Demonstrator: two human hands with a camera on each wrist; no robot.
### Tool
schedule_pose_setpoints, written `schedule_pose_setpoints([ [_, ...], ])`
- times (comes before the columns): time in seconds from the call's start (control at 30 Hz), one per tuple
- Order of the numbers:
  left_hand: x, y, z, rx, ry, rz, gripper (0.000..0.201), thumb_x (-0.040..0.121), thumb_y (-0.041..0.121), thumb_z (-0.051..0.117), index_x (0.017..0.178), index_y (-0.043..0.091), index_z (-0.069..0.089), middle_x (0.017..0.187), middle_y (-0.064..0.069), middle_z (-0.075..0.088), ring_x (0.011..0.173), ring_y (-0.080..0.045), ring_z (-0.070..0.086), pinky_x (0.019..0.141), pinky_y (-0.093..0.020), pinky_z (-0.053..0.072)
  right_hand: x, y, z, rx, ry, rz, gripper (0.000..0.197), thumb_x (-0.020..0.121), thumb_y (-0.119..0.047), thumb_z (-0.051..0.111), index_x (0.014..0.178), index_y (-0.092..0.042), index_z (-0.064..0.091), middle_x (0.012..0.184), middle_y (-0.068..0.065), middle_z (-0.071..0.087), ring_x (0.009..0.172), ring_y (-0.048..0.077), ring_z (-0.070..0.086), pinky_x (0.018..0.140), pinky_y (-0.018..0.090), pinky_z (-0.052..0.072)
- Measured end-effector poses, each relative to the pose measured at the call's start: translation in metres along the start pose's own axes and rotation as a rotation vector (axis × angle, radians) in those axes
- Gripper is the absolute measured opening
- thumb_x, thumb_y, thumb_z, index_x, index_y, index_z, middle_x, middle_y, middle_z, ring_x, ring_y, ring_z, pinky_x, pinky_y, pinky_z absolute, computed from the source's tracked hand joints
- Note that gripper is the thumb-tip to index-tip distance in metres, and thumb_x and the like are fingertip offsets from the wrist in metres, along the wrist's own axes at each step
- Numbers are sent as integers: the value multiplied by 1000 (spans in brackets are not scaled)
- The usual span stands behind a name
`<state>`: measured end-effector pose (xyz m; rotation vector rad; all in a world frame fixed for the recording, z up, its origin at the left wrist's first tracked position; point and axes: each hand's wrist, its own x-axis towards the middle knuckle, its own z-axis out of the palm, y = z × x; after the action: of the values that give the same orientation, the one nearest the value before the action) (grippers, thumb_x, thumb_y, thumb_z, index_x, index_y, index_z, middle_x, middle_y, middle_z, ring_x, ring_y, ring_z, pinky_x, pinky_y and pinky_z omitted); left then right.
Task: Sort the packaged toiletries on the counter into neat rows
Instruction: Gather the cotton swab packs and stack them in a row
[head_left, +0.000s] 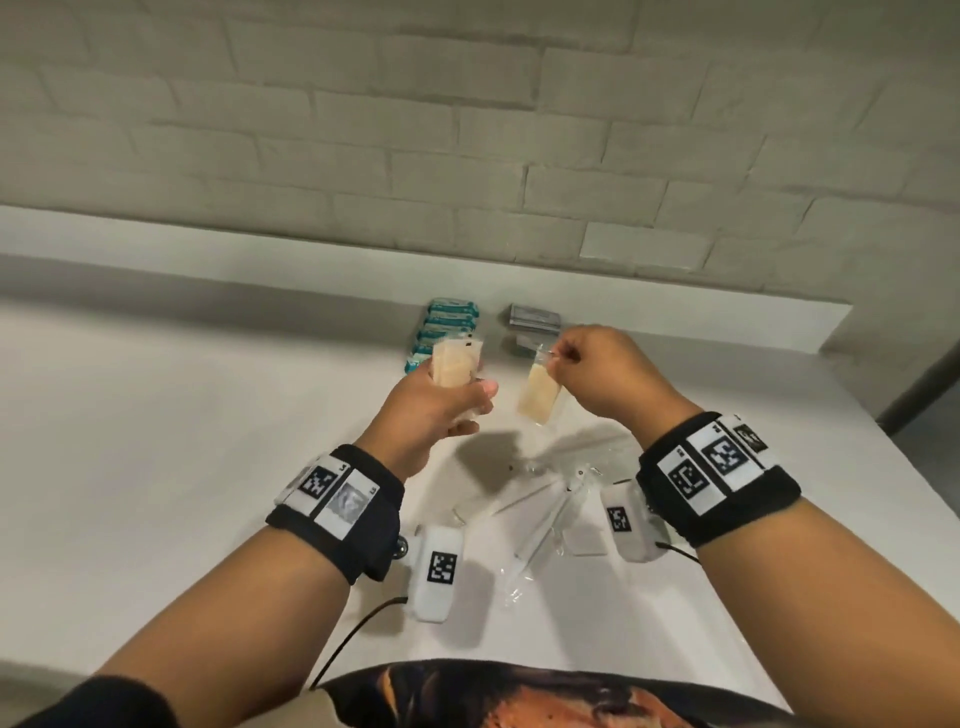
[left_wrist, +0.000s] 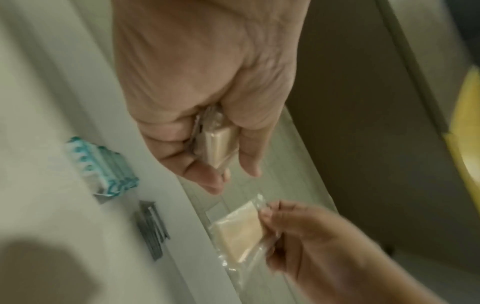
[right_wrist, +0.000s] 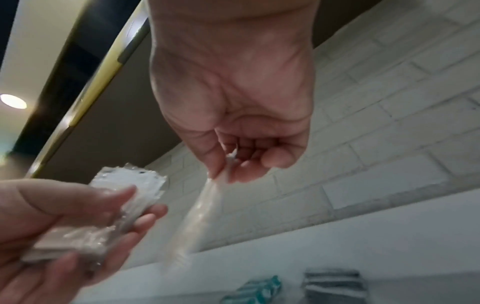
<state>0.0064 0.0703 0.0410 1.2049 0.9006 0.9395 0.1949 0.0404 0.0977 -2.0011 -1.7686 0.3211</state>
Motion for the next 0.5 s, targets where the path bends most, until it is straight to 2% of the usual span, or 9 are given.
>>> schedule_pose_setpoints([
  [0.07,-4,-2,-16,-222,-6,-64,18,92,11,58,109,15,57,90,-3,61,78,-18,64,62,-25,54,8,-4,15,4,-82,28,22,92,-19,53,71,-19,56,70,-4,55,70,18,52,54,23,36],
  [0.13,-8,-2,-31,-407,-14,-99,20,95,6,45,112,10,55,91,-6,64,85,-26,64,70,-32,58,16,-12,38,-27,-189,10,17,93,-17,53,80,-12,64,82,2,63,79,22,58,65,28,44],
  [0.2,-12,-5,-42,-454,14,-93,25,94,0,42,113,6,56,97,-11,67,95,-32,64,80,-38,57,22,-23,65,-62,-276,-25,16,91,-16,55,94,-8,68,98,8,67,89,25,62,77,31,48],
  [0.27,-17,-5,-49,-411,63,-71,20,94,0,47,109,4,59,98,-12,68,98,-32,65,82,-37,56,29,-33,93,-84,-368,-44,17,91,-16,56,98,-9,69,101,9,68,87,23,61,78,31,49],
  [0.33,-20,-5,-55,-376,119,-56,14,93,4,54,106,3,60,93,-9,68,95,-28,67,79,-35,58,33,-38,115,-85,-417,-34,14,90,-18,59,96,-11,69,96,8,68,83,22,62,75,31,50],
  [0.4,-22,-5,-63,-348,169,-51,10,90,7,60,99,5,64,85,-4,70,90,-24,69,68,-31,61,39,-39,130,-112,-407,-32,13,89,-18,60,96,-12,69,94,6,67,87,24,64,76,31,52],
  [0.5,-22,-7,-74,-307,194,-52,8,86,11,66,94,12,67,84,2,70,83,-14,66,59,-24,56,48,-41,124,-121,-329,-53,20,90,-30,61,105,-18,66,105,2,66,94,21,62,83,33,51],
])
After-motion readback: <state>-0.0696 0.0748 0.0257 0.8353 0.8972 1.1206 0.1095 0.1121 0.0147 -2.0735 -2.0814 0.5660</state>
